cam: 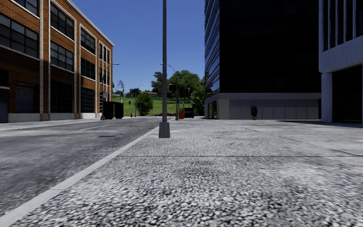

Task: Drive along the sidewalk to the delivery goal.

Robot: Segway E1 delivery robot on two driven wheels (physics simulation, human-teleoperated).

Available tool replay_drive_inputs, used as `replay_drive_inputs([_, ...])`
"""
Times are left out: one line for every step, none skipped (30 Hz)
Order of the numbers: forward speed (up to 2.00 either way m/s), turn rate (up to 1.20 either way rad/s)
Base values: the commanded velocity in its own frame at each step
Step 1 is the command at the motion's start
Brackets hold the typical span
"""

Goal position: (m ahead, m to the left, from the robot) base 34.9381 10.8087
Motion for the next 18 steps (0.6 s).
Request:
replay_drive_inputs([0.00,0.00])
replay_drive_inputs([0.00,0.00])
replay_drive_inputs([0.00,0.00])
replay_drive_inputs([0.00,0.00])
replay_drive_inputs([0.00,0.00])
replay_drive_inputs([0.00,0.00])
replay_drive_inputs([1.35,0.00])
replay_drive_inputs([2.00,0.00])
replay_drive_inputs([2.00,0.00])
replay_drive_inputs([2.00,0.00])
replay_drive_inputs([2.00,0.00])
replay_drive_inputs([2.00,0.00])
replay_drive_inputs([2.00,0.00])
replay_drive_inputs([2.00,0.00])
replay_drive_inputs([2.00,0.00])
replay_drive_inputs([2.00,0.00])
replay_drive_inputs([2.00,0.00])
replay_drive_inputs([2.00,0.00])
